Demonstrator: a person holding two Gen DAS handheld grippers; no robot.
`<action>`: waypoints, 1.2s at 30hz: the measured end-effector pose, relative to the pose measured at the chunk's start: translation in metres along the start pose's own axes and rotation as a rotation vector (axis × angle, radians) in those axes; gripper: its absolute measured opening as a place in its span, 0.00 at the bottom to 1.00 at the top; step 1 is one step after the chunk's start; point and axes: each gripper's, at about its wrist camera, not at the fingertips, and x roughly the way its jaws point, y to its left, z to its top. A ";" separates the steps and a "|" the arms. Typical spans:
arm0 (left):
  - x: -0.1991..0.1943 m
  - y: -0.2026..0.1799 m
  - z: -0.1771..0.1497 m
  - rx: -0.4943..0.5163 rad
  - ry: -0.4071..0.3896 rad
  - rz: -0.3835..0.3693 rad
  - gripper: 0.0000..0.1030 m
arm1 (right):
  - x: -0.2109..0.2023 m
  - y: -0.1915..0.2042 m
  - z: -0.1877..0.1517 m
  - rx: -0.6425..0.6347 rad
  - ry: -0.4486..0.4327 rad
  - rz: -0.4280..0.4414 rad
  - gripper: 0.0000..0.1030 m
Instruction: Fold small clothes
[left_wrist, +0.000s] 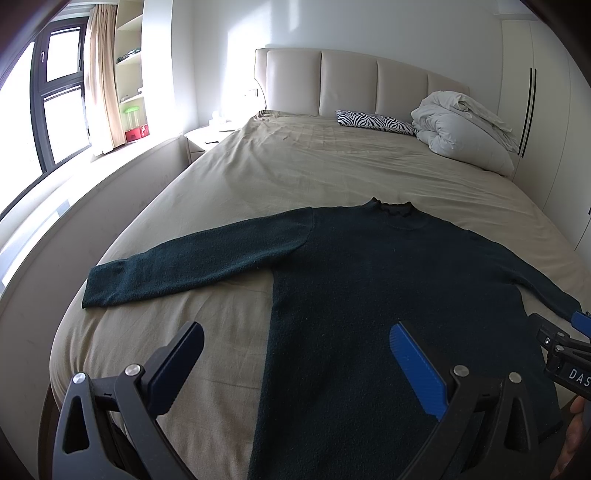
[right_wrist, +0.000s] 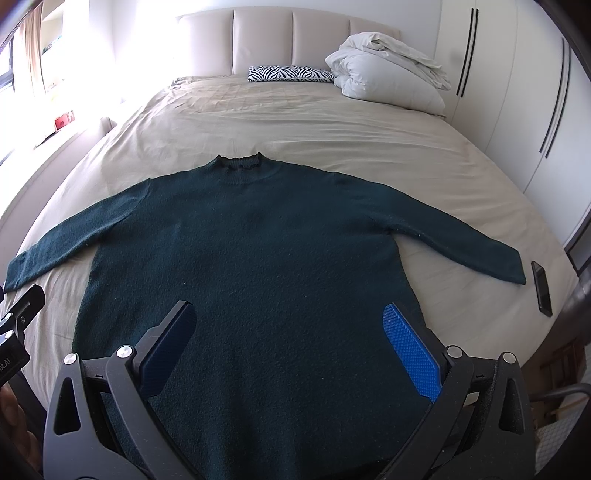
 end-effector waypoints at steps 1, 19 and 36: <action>0.000 0.000 0.000 0.000 0.000 0.000 1.00 | 0.000 0.000 0.000 0.000 0.000 0.000 1.00; 0.002 0.001 -0.007 -0.001 0.005 -0.001 1.00 | 0.006 0.004 -0.004 -0.005 0.012 0.005 1.00; 0.036 -0.006 -0.020 -0.035 0.095 -0.062 1.00 | 0.028 -0.049 -0.001 0.109 0.027 0.084 1.00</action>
